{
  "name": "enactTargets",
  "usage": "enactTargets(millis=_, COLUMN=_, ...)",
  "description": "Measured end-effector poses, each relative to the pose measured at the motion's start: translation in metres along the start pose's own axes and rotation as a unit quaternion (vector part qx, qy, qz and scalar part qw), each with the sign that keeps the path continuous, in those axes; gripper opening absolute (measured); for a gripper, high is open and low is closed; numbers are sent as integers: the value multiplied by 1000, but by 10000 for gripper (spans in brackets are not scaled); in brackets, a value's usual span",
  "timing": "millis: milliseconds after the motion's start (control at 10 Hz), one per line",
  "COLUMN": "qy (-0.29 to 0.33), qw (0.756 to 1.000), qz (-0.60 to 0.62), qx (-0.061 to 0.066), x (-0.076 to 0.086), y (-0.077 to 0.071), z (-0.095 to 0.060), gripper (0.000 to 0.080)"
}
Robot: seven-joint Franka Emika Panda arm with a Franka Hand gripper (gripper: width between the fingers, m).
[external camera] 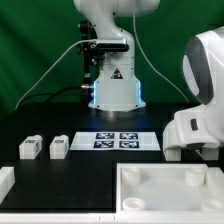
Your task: Assemble one leg
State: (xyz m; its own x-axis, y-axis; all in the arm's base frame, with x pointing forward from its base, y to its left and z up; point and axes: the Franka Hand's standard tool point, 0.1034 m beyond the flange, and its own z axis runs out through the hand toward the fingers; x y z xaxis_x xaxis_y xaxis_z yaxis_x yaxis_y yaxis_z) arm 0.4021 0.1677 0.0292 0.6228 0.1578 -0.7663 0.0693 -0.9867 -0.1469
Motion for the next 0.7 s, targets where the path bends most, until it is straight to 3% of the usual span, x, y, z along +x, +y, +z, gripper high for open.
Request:
enactTargets(millis=200, qy=16, qw=1000, qz=-14, qx=4, x=-16, y=17, z=-56, gripper=291)
enactTargets(millis=400, qy=54, qw=998, qz=-16, qx=10, x=-20, y=20, z=-87, gripper=291)
enactTargets(millis=500, qy=81, qw=997, qz=-13, qx=9, x=-30, y=19, z=-95, gripper=291)
enactTargets(millis=700, qy=200, qw=980, qz=-7, qx=0, x=-19, y=23, z=-96, gripper=291)
